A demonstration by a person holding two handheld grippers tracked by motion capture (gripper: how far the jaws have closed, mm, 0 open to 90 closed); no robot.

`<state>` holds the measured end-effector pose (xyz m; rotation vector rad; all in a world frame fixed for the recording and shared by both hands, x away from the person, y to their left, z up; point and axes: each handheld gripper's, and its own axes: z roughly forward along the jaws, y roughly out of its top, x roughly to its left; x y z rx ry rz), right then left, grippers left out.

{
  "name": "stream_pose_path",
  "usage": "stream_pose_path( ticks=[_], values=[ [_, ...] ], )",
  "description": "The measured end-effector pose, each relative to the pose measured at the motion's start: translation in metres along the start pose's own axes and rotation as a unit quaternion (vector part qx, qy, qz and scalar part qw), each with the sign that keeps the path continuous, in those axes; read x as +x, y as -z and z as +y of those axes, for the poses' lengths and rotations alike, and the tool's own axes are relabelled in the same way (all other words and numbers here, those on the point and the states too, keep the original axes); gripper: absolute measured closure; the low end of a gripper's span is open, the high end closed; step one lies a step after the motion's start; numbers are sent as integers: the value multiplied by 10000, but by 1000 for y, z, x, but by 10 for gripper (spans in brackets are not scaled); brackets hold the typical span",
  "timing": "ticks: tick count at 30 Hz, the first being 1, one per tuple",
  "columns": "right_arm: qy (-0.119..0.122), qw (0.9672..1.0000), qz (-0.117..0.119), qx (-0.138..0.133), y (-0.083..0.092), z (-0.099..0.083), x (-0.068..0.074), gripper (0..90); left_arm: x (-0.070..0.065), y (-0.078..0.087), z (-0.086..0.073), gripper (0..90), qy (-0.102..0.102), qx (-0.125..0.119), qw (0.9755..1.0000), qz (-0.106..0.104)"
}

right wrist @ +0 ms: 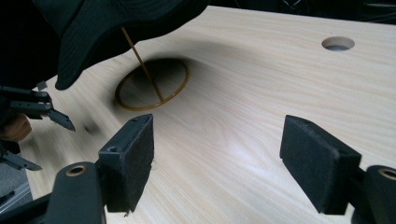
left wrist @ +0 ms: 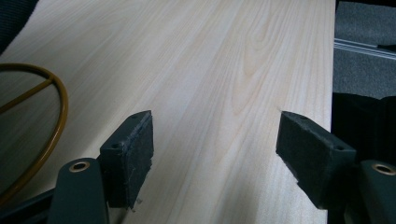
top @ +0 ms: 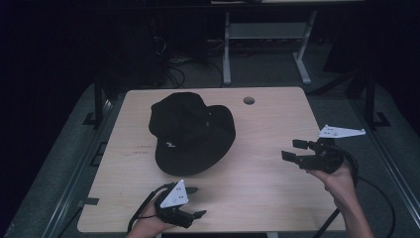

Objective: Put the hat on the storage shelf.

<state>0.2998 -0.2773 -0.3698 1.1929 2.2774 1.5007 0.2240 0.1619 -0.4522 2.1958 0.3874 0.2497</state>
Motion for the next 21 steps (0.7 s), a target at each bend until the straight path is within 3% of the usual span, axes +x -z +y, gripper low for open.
stream_pose_path(
  ticks=[10, 21],
  values=[
    [-46, 9998, 19, -196, 9, -15, 1, 254, 1, 2, -1, 265, 36, -28, 10000, 21],
    [-121, 9997, -47, -191, 17, -49, 4, 247, -1, 0, -1, 264, -4, 35, 10000, -19]
  ],
)
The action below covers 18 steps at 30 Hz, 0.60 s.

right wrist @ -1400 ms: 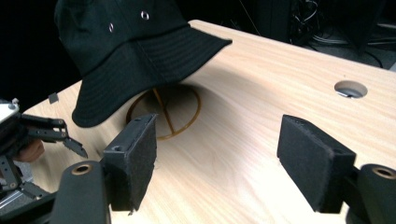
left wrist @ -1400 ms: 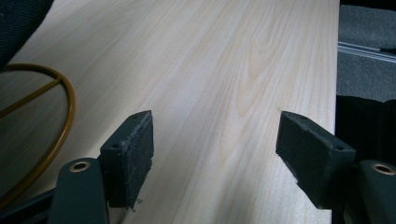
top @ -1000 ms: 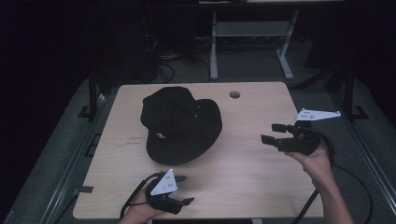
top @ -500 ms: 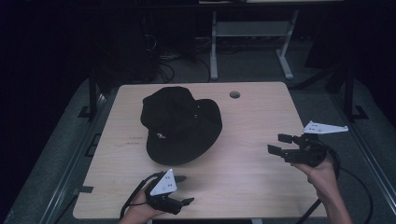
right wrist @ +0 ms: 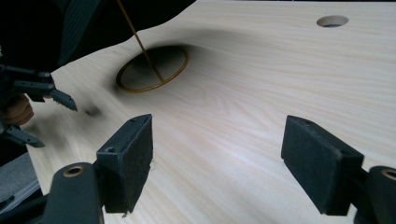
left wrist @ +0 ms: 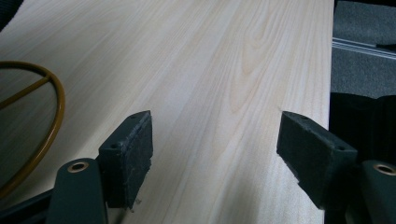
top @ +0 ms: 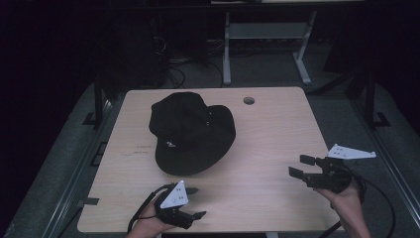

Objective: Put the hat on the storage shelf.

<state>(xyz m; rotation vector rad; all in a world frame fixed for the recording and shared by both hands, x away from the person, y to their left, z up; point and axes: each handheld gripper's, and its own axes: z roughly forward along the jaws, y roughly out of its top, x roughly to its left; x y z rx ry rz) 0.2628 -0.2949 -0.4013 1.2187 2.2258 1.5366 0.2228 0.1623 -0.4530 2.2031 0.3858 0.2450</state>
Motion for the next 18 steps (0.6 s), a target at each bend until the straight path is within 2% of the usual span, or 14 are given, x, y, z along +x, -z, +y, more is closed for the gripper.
stream_pose_path(
  ticks=[10, 16, 18],
  values=[
    [22, 10000, -21, -6, 2, -29, 7, 242, -1, 1, 0, 264, -6, -21, 10000, 47],
    [97, 9999, -26, -15, 1, -40, 17, 224, -2, 0, 0, 264, -57, 18, 10000, 23],
    [166, 9998, -96, -15, 2, -48, 23, 221, -1, 1, 0, 264, -50, 32, 10000, 27]
  ],
)
